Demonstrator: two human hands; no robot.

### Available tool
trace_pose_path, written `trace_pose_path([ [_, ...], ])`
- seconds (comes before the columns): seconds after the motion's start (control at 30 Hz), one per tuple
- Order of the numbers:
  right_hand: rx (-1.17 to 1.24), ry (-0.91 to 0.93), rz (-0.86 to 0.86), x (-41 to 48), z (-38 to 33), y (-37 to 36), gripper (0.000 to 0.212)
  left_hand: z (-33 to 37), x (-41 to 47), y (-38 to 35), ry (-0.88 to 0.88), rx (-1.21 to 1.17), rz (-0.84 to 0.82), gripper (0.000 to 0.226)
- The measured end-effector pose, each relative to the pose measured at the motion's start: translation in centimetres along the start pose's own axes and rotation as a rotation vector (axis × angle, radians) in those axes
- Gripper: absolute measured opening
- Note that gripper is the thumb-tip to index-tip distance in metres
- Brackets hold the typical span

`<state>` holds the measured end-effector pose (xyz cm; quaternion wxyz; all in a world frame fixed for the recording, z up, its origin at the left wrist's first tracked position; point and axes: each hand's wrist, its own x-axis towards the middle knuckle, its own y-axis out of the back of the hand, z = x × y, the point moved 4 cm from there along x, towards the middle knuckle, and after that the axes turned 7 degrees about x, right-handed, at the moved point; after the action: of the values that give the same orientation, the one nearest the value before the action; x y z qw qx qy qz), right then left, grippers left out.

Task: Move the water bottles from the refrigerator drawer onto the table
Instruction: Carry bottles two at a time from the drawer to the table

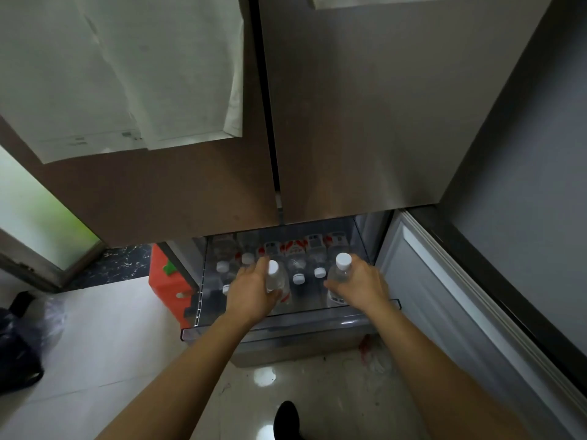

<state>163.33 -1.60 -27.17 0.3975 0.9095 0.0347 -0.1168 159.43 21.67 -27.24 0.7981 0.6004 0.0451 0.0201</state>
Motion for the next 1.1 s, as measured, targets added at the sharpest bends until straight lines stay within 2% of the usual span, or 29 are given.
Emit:
trace_pose_path([
  [0.07, -0.053, 0.002, -0.005, 0.1, 0.2, -0.1, 0.064, 0.1, 0.0, -0.7, 0.054, -0.083, -0.005, 0.067],
  [0.17, -0.108, -0.019, -0.045, 0.3, 0.8, -0.3, 0.082, 0.5, 0.2, -1.5, 0.118, -0.257, -0.020, 0.066],
  [0.3, -0.026, -0.083, -0.208, 0.5, 2.4, -1.9, 0.102, 0.9, 0.6, -1.9, 0.114, -0.351, -0.009, 0.061],
  [0.53, 0.161, -0.122, -0.168, 1.3, 3.5, -1.7, 0.087, 0.9, 1.1, -3.1, 0.154, -0.443, 0.001, 0.049],
  [0.63, 0.246, -0.109, -0.139, 1.4, 3.4, -0.9, 0.080, 0.8, 1.1, -3.1, 0.159, -0.463, -0.011, 0.055],
  [0.73, 0.281, -0.027, -0.114, 0.9, 2.7, -0.2, 0.079, 0.9, 0.8, -2.1, 0.147, -0.476, 0.008, 0.062],
  [0.83, 0.297, 0.119, -0.080, -0.2, 1.0, 0.6, 0.081, 1.0, -0.2, -0.1, 0.142, -0.523, 0.099, 0.069],
  [1.0, 0.294, 0.407, -0.155, -2.6, -3.1, 0.5, 0.081, 0.6, -3.8, 4.5, 0.162, -0.613, 0.265, 0.079],
  [1.1, 0.352, 0.480, -0.186, -4.1, -5.7, -1.7, 0.077, -1.1, -6.9, 7.0, 0.213, -0.633, 0.386, 0.080],
])
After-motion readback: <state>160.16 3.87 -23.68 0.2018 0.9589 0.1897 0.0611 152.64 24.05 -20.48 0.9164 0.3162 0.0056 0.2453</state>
